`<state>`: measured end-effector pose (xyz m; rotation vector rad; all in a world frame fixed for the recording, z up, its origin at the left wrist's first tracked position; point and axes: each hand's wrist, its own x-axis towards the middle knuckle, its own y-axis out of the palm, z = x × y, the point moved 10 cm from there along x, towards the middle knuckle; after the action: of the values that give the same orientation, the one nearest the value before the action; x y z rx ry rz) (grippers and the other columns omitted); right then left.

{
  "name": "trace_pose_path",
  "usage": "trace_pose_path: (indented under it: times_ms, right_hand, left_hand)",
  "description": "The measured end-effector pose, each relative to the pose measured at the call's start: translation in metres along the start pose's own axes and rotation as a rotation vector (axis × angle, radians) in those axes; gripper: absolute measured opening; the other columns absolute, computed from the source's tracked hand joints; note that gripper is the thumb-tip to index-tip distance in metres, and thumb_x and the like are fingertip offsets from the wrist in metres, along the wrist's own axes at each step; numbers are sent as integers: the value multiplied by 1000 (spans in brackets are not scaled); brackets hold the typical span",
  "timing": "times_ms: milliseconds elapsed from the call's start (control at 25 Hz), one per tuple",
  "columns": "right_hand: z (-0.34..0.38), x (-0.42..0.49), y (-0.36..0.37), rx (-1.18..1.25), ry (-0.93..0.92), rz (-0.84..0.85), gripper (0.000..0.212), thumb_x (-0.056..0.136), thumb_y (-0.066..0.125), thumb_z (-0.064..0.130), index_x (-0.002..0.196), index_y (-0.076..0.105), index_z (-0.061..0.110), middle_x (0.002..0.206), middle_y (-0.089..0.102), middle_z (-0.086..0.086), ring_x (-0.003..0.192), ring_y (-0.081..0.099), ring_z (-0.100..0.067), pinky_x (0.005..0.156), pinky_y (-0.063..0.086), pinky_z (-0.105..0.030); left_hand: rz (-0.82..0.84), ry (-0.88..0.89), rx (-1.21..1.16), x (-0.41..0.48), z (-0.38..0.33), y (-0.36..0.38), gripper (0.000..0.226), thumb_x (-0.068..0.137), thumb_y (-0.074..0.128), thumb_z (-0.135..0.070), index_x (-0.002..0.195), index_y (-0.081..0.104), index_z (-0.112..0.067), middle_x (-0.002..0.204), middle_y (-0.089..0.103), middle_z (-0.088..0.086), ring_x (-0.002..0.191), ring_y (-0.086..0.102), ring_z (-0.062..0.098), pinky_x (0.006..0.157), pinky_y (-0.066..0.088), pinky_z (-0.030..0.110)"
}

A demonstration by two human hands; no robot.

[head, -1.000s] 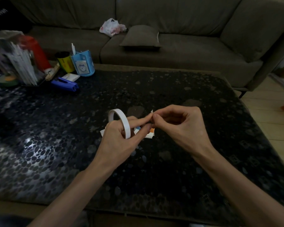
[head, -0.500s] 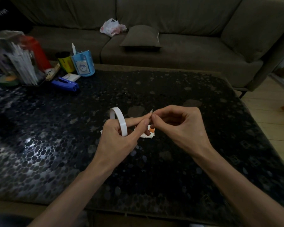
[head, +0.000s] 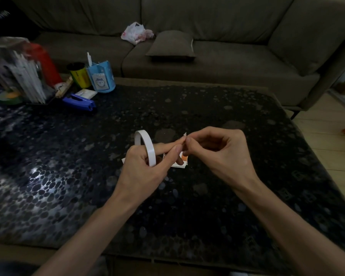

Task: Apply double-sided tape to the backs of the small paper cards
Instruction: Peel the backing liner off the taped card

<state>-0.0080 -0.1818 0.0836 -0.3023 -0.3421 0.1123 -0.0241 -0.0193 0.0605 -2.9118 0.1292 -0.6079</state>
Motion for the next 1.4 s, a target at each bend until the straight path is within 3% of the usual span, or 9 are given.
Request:
trace_pose_path:
  times_ms: [400, 640, 760, 1000, 1400]
  right_hand:
    - [-4, 3, 1, 106, 30, 9, 5, 92, 76, 9, 97, 79, 8, 92, 80, 0, 84, 79, -12, 79, 60, -21]
    - [-9, 3, 1, 129, 45, 6, 5, 93, 75, 6, 94, 79, 8, 88, 80, 0, 82, 79, -14, 78, 61, -22]
    - [-9, 4, 3, 134, 49, 12, 5, 92, 75, 6, 93, 79, 10, 88, 80, 1, 81, 79, -14, 77, 61, -21]
    - [-10, 5, 1, 89, 42, 33, 7, 94, 75, 8, 95, 80, 11, 88, 80, 4, 83, 78, -12, 78, 60, -20]
    - [-7, 5, -2, 67, 33, 28, 6, 94, 75, 11, 95, 80, 11, 88, 80, 3, 81, 79, -14, 78, 62, -23]
  left_hand:
    - [-12, 57, 121, -2, -4, 1, 30, 98, 65, -26, 124, 75, -17, 91, 79, -15, 68, 71, -1, 60, 49, 6]
    - [-7, 55, 119, -1, -4, 2, 29, 97, 65, -31, 125, 72, -27, 96, 79, -16, 86, 76, 7, 75, 60, 20]
    - [-5, 47, 123, 0, -4, 2, 29, 97, 65, -32, 124, 72, -28, 96, 79, -16, 84, 76, 7, 73, 61, 21]
    - [-1, 16, 75, 0, 0, 2, 31, 97, 66, -27, 125, 74, -16, 90, 80, -11, 61, 67, -5, 57, 46, 4]
    - [-3, 5, 21, 0, -1, 2, 30, 96, 65, -28, 122, 76, -16, 85, 80, -8, 57, 65, -3, 56, 44, 3]
